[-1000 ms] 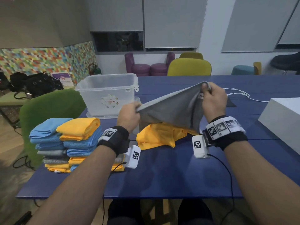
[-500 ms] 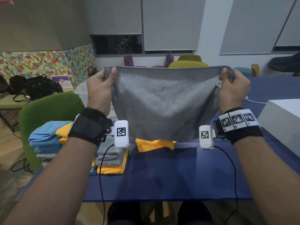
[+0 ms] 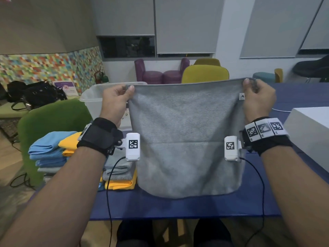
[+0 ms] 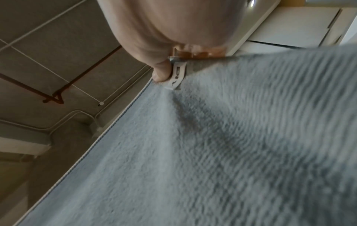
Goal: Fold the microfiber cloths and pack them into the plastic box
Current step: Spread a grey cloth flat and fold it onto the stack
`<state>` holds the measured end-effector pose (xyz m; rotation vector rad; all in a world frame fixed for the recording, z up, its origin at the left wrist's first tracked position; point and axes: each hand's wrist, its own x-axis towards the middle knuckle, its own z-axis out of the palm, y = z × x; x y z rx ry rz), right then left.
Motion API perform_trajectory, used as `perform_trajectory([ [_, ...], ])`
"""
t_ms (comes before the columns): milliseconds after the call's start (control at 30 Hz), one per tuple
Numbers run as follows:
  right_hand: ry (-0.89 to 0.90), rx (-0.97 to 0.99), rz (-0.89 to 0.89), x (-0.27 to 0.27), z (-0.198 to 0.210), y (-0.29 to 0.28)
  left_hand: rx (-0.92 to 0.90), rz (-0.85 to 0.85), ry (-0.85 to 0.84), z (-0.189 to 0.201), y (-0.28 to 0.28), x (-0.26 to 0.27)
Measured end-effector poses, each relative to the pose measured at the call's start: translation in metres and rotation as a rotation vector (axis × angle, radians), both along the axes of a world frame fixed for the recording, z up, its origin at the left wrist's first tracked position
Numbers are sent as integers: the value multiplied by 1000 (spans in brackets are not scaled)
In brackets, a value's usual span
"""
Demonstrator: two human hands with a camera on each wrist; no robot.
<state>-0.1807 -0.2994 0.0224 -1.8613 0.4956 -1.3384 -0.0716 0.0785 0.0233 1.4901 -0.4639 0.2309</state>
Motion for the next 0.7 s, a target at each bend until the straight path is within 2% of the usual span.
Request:
perform_trajectory([
  [267,248,-109,-74,-9,-32,-14,196,202,6,-23,1,16],
  [500,356,-89,-51,-24,-51,-17,149,20,148,-46,-1,2],
  [567,374,-41,3,-31,-62,-18,179,22,160,-59,-1,-3],
  [700,366,95,263,-50,-99,-19,341,8,126,-93,-1,-20],
])
